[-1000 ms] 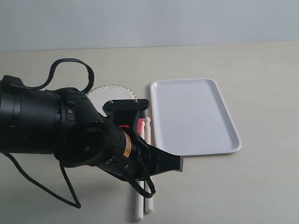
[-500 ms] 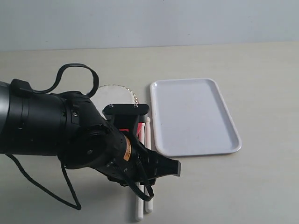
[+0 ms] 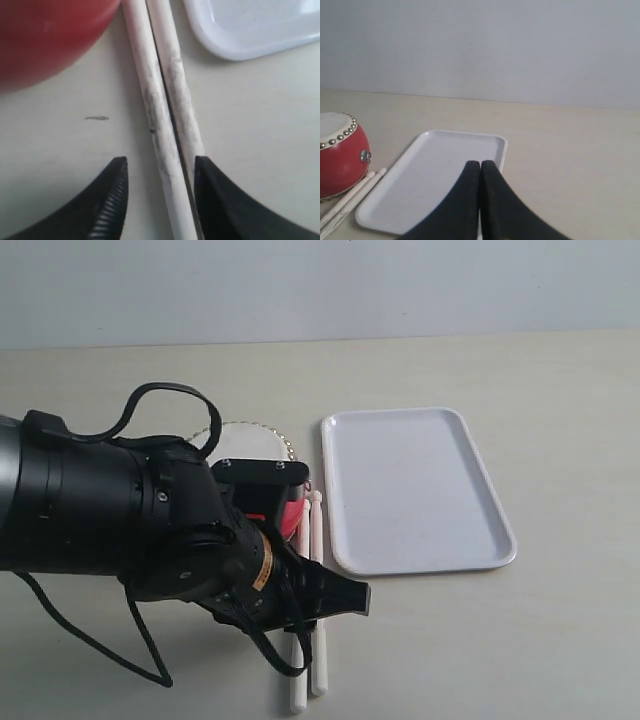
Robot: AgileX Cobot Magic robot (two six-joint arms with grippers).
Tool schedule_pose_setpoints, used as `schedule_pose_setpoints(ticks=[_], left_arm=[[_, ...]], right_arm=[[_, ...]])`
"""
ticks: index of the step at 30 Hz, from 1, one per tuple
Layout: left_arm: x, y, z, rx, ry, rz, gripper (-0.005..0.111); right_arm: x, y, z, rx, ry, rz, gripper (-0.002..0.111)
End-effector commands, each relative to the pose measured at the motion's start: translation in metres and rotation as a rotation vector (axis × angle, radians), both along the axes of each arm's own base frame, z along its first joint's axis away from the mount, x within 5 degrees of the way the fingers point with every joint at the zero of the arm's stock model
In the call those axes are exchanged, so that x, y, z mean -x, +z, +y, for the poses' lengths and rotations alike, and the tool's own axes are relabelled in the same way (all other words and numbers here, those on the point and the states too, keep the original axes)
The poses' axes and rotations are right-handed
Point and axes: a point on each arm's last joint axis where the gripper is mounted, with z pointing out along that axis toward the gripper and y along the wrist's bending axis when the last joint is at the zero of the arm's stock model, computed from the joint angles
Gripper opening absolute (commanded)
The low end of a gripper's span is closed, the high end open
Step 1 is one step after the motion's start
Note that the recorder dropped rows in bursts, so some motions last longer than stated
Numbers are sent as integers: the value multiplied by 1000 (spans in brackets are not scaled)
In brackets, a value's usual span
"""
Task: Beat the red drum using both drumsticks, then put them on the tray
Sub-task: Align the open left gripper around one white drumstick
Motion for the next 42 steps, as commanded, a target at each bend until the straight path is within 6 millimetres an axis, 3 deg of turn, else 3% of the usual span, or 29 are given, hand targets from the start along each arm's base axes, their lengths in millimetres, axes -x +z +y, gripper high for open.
schedule_pose_setpoints(ticks=[1,6,11,29,42], left_arm=[[3,0,0,-4,1,1,43],[11,0,-7,13,-18,-5,43],[4,0,-4,9,10,-35,43],[5,-29,-8,-47,-3,-13,43],[3,-18,-8,-39,-53,-67,43]], right_arm=[[0,0,0,-2,-6,-11,0],[0,0,0,-2,-6,-11,0],[0,0,0,-11,-7,-14,0],[0,0,0,-11,-7,-14,0],[0,0,0,-11,-7,-14,0]])
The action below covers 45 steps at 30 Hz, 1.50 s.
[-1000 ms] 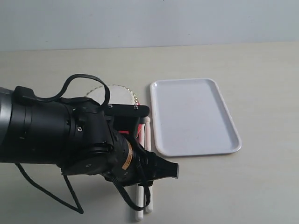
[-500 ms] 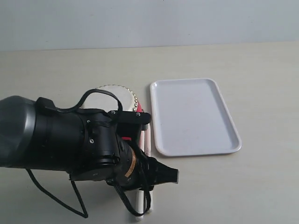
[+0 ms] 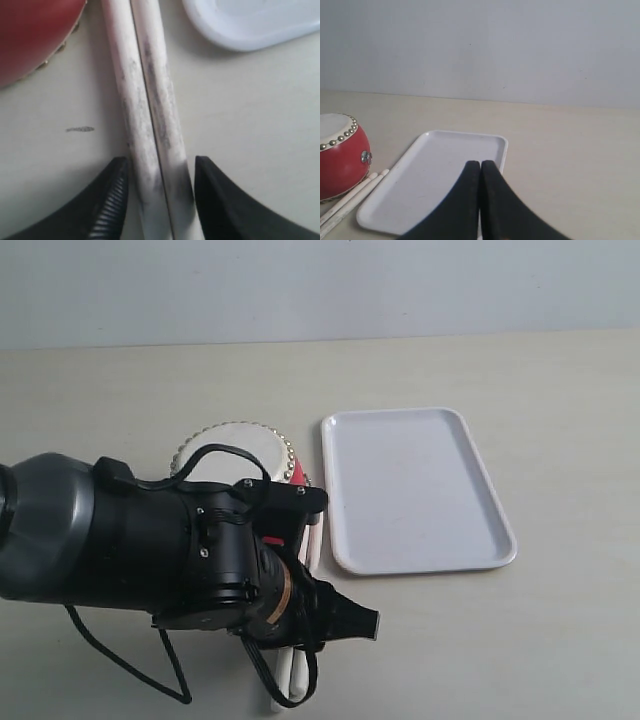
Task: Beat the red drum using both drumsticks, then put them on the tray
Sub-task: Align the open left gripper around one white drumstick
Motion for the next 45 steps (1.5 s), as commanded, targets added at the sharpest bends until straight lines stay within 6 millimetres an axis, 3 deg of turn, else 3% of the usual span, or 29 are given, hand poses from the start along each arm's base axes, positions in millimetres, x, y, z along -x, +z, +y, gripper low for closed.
schedule_pose_setpoints(ticks=[1,26,35,45], left_arm=[[0,10,2,10,-15,-26,43],[-4,12,9,-57,-9,-68,43],[-3,1,9,-86,-5,-47,43],[-3,1,9,-86,-5,-47,43]], right_arm=[[0,0,0,-2,-6,-16,0],[0,0,0,-2,-6,-16,0],[0,0,0,-7,-6,-15,0],[0,0,0,-7,-6,-15,0]])
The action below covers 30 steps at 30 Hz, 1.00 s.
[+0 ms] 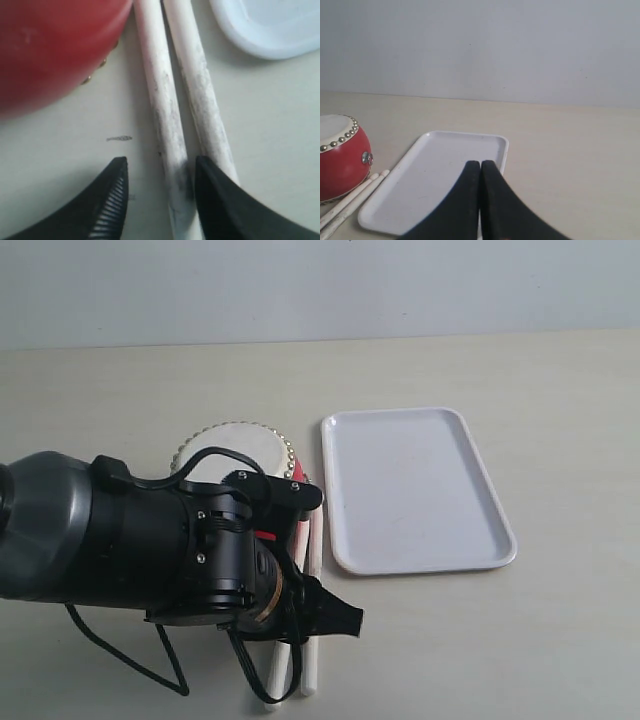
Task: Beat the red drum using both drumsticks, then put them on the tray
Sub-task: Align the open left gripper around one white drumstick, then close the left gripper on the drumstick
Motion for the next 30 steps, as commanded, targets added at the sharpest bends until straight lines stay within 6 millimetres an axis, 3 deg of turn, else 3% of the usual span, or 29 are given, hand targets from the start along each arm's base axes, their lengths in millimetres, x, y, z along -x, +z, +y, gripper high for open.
schedule_pose_setpoints(ticks=[1,25,30], left_arm=[[1,-1,2,-6,11,4,43],[1,0,-5,64,-15,10,43],[-11,-1,4,65,46,18,43]], right_arm=[[0,0,0,-7,-6,-13,0],[0,0,0,-9,-7,-13,0],[0,0,0,-11,-7,-12,0]])
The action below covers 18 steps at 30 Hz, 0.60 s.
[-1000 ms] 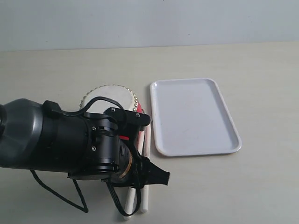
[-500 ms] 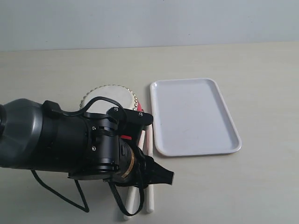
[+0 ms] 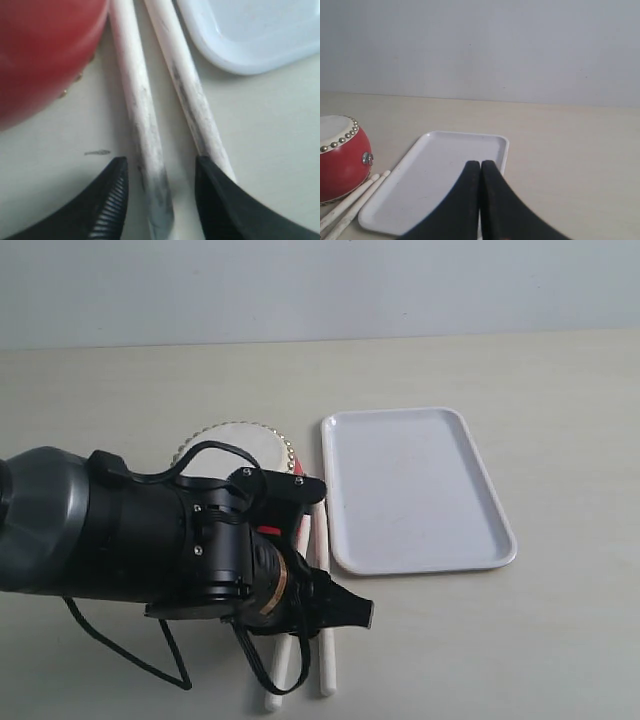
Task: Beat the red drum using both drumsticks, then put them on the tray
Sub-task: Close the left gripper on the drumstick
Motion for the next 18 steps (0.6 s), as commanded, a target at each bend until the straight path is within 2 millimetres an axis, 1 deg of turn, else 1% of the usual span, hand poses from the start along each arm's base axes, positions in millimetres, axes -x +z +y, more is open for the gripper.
schedule_pose_setpoints(ticks=[1,7,14,18], left_arm=[[-6,-2,7,-9,37,23,43],[-3,-3,6,-8,1,43,43],[-4,-13,7,-32,2,58,43],[-6,-13,8,-30,8,57,43]], right_arm=[[0,0,0,-2,-6,-14,0],[0,-1,0,-1,-5,-9,0],[0,0,0,-2,-6,-13,0],[0,0,0,-2,-6,-13,0]])
